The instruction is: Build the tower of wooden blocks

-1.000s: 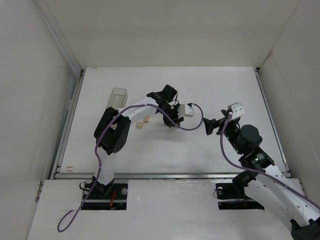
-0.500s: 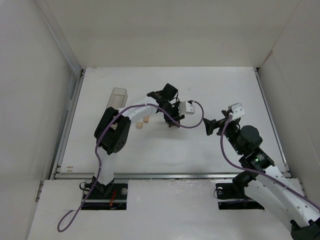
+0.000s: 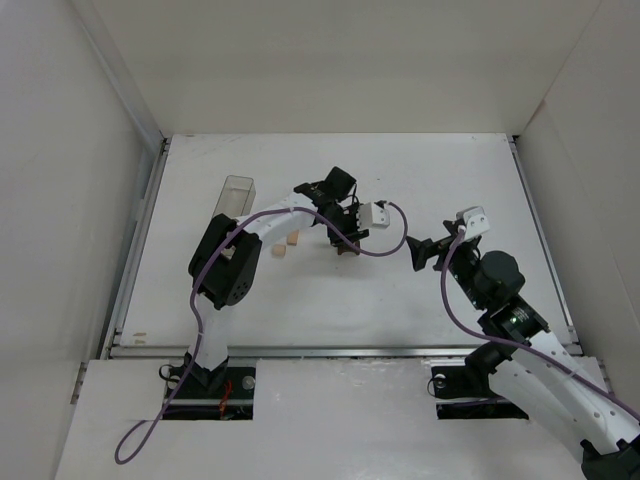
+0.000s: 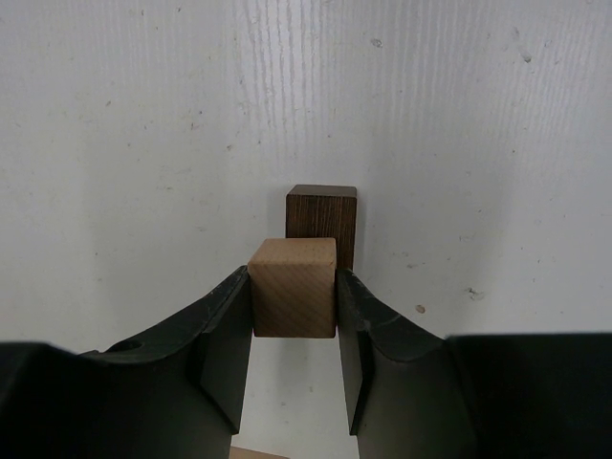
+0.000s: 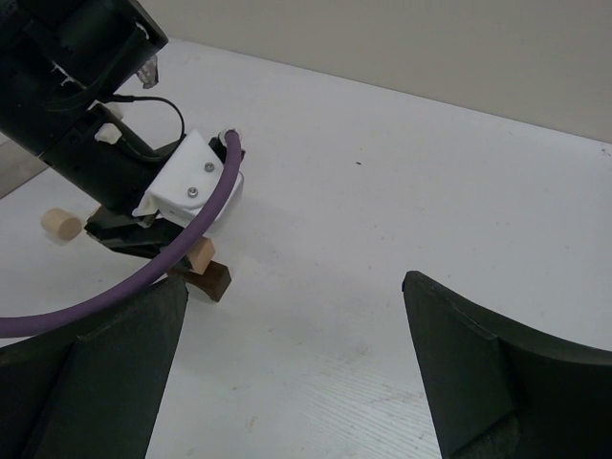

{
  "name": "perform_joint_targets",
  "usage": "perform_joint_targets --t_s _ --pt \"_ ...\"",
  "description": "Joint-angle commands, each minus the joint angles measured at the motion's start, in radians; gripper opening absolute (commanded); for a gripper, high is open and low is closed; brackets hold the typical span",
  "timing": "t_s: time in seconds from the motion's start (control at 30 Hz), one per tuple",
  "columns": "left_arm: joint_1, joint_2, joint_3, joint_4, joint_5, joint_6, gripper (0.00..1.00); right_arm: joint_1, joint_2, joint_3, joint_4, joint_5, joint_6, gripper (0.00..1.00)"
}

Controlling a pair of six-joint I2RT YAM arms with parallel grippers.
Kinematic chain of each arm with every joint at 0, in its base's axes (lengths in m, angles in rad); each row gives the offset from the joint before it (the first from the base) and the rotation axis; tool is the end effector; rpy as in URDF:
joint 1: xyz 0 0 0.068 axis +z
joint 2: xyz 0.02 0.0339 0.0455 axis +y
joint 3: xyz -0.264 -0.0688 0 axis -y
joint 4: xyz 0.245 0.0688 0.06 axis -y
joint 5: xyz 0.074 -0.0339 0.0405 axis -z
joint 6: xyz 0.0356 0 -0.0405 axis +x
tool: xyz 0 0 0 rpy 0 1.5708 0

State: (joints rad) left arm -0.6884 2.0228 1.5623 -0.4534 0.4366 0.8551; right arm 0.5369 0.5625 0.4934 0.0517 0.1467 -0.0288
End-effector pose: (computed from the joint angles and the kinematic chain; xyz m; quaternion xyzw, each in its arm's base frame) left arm 0.3351 -0.2952 0.2117 0.6945 0.6136 -0.1781 0.3309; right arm 0.1354 0.0745 0.2953 -0.1492 0.6974 0.1251 0.6897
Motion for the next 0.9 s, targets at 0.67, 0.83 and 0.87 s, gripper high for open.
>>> perform_joint_targets --t_s 0.67,0.83,0.87 --pt "-0.016 -0.01 0.018 -0.01 0.007 0.01 0.0 -0.003 -0.003 -0.009 0.023 0.019 0.012 1.0" --pt "-0.025 -0.01 -0.002 -0.01 -0.005 0.019 0.0 -0.003 -0.003 -0.009 0.023 0.019 0.012 1.0" --pt "-0.025 -0.01 -0.002 -0.01 -0.015 0.019 0.0 -0.003 -0.003 -0.009 0.023 0.019 0.012 1.0"
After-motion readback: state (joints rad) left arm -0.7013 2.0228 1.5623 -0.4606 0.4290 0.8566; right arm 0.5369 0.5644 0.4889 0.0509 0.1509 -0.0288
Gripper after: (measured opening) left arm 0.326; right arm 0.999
